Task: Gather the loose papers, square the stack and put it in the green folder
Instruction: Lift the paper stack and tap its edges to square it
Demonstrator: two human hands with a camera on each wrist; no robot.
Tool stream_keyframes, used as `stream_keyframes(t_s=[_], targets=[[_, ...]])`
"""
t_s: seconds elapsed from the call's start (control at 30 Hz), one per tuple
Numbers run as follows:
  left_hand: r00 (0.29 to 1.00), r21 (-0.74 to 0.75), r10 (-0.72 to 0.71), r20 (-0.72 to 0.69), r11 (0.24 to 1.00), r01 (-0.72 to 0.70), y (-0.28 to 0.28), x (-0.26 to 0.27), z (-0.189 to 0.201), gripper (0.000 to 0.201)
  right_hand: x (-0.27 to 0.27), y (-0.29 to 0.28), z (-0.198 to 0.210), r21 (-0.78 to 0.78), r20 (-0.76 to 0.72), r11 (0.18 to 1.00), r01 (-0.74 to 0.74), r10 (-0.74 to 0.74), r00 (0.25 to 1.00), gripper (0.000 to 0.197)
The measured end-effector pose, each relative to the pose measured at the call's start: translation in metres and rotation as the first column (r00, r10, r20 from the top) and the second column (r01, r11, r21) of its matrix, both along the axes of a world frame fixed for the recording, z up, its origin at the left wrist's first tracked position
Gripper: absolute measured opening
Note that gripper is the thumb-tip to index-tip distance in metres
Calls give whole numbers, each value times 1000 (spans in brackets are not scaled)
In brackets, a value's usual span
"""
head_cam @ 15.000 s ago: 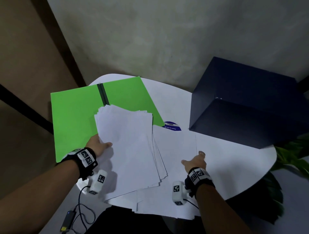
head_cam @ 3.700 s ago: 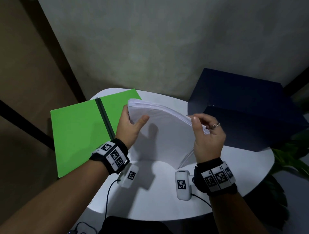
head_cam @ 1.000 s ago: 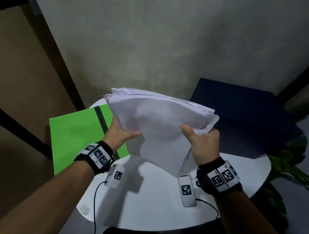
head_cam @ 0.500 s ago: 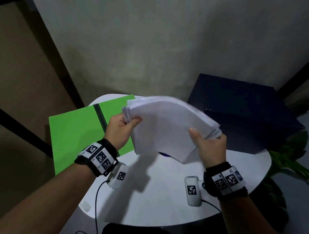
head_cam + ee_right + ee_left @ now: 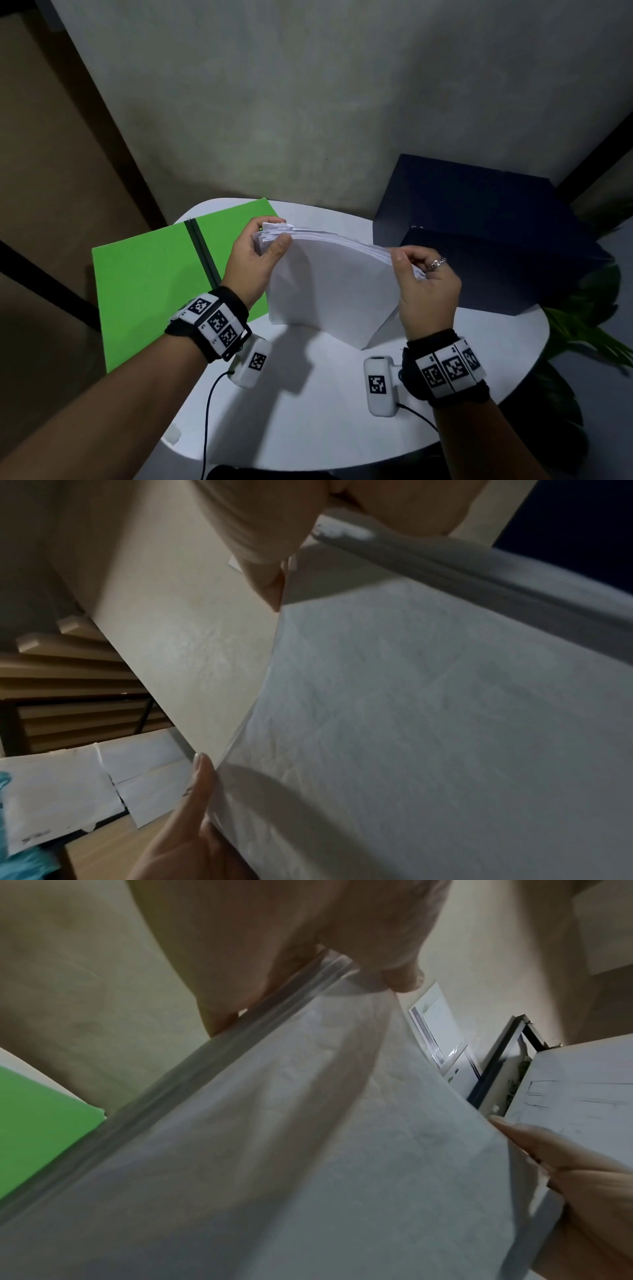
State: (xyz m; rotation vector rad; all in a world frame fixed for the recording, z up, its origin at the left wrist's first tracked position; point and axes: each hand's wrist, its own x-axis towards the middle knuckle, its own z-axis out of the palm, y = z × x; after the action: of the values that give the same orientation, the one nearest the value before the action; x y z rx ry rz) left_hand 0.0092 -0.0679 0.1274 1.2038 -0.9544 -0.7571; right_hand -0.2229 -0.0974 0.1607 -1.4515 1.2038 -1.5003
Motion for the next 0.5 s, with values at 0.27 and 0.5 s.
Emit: stream_keyframes(t_s=[0.27, 0.5], targets=[[997, 30, 57, 49, 998, -59, -5, -4, 1, 44, 0, -4, -6, -18, -59, 995, 99, -100, 993, 27], [991, 64, 132, 12, 989, -133, -10, -13, 8, 40, 5, -5, -8, 6, 35, 989, 149, -149, 988, 18]])
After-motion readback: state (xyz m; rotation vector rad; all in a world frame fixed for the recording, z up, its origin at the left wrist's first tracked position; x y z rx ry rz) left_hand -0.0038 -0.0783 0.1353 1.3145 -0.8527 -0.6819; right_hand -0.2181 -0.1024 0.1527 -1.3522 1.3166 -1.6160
